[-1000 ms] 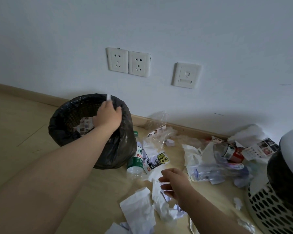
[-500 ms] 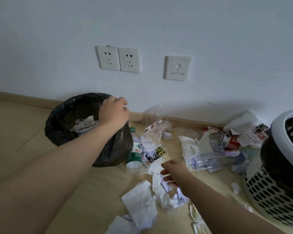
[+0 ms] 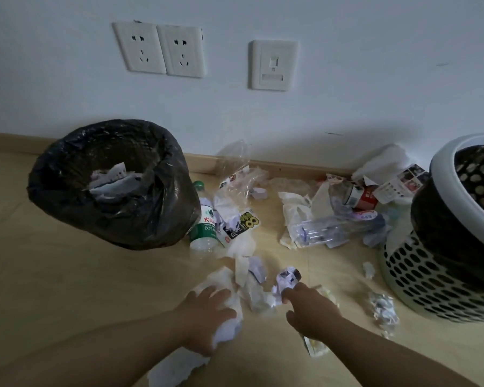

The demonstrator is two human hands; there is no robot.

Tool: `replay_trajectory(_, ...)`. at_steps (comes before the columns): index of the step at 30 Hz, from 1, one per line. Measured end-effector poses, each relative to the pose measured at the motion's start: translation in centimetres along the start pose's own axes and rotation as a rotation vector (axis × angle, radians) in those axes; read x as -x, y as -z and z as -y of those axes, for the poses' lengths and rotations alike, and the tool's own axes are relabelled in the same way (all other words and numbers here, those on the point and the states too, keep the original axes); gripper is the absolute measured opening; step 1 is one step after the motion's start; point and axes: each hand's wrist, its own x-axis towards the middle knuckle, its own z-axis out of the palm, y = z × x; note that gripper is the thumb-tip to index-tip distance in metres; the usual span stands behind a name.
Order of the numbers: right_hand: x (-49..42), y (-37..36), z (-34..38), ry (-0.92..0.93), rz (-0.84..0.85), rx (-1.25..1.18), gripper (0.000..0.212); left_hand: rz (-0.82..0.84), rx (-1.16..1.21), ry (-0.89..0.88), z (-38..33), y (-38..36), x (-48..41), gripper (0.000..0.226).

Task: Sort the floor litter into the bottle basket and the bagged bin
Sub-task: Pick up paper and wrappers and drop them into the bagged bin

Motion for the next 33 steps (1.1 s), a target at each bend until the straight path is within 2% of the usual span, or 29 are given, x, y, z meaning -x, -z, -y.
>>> replay_trajectory(2,0.4,-0.5,-0.2,0.0,0.01,0.033,0.035,0.03,0.095,0.046,0.4,-0.3,-0.3,0.075)
replay_trajectory(4,0.7,-0.8,0.1,0.008,0.019,0.041,0.037,-0.025,0.153,0.082,0.5,-0.1,-0.8,0.074)
replay_trajectory(10,1.1,-2.0,2.0,0.047,0.021,0.017,0.041,-0.189,0.038,0.057,-0.1,0.3,-2.4,0.044)
replay_trajectory(13,1.3,-3.0,2.8,0.069,0.04,0.013,0.041,-0.238,0.077,0.076,0.1,-0.6,-2.5,0.031)
replay_trajectory(17,1.6,-4.3,3.4,0.089,0.053,-0.01,0.039,-0.391,0.332,0.112,1.3,-0.8,-1.9,0.016)
replay_trajectory(21,1.4,-4.3,3.4,0.091,0.013,-0.048,0.038,-0.596,0.73,0.202,2.2,0.0,-1.4,0.019)
replay_trajectory(23,1.1,-3.7,3.5,0.074,-0.027,-0.061,0.037,-0.665,0.835,0.245,2.3,0.7,-1.0,0.023)
replay_trajectory(26,0.5,-2.6,3.3,0.028,-0.087,-0.114,0.035,-0.71,0.783,0.324,2.3,2.1,-1.0,0.028)
replay_trajectory(29,-0.3,-1.1,3.0,-0.016,-0.158,-0.164,0.032,-0.755,0.753,0.321,2.2,3.3,-1.2,0.036)
replay_trajectory(33,-1.8,1.9,2.4,-0.041,-0.251,-0.184,0.028,-0.705,0.706,0.266,2.5,7.1,-0.5,0.014)
